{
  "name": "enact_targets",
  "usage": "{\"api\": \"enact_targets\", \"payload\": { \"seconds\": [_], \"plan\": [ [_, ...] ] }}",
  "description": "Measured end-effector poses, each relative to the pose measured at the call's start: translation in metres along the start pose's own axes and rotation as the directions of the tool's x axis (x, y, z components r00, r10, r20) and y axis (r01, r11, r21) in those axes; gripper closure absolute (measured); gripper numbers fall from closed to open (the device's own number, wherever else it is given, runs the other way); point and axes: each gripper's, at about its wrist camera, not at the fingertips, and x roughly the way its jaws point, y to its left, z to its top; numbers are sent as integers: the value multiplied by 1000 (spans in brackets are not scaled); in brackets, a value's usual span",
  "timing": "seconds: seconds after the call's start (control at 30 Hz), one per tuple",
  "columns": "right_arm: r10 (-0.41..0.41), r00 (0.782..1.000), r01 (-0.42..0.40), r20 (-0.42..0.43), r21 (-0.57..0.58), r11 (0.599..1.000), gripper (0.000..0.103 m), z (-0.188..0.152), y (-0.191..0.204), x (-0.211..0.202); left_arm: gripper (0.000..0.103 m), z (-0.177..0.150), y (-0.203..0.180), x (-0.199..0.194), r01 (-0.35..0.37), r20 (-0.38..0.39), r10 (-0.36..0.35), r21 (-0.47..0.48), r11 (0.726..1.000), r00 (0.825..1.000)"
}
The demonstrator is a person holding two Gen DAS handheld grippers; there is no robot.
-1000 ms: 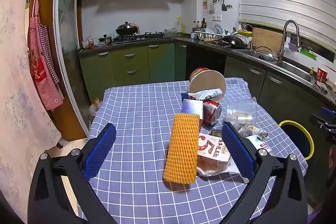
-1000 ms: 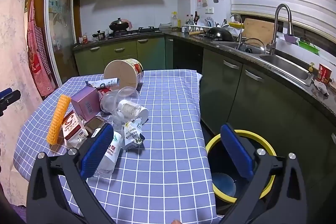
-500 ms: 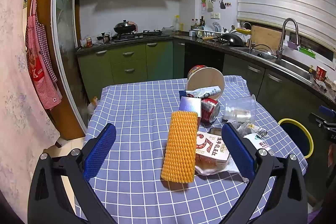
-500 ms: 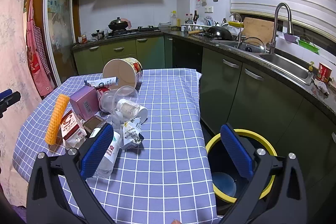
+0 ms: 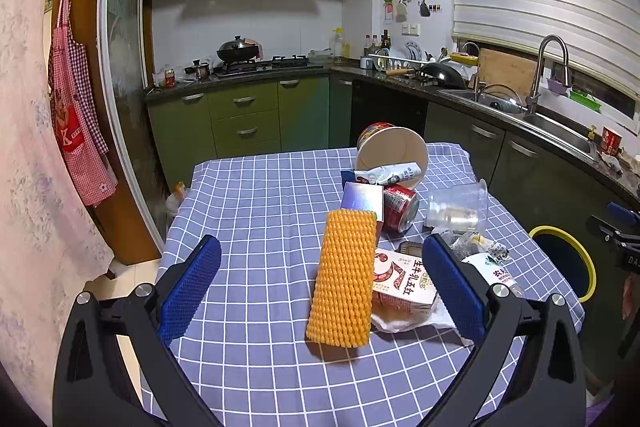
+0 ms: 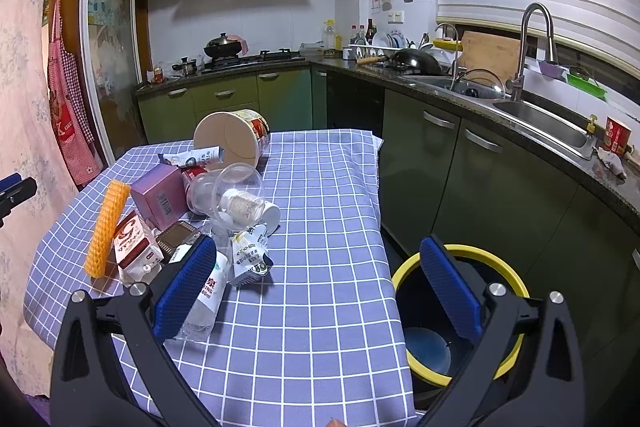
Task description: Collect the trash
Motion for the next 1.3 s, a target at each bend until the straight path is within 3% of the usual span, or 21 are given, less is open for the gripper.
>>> {"api": "enact_targets", "payload": {
  "seconds": [1.3],
  "plan": [
    [14,1000,-15,-19,-19,1000,6,-1,9,2,4,-4,8,1,0,-11,-1,-20,1000,1000]
  ]
}}
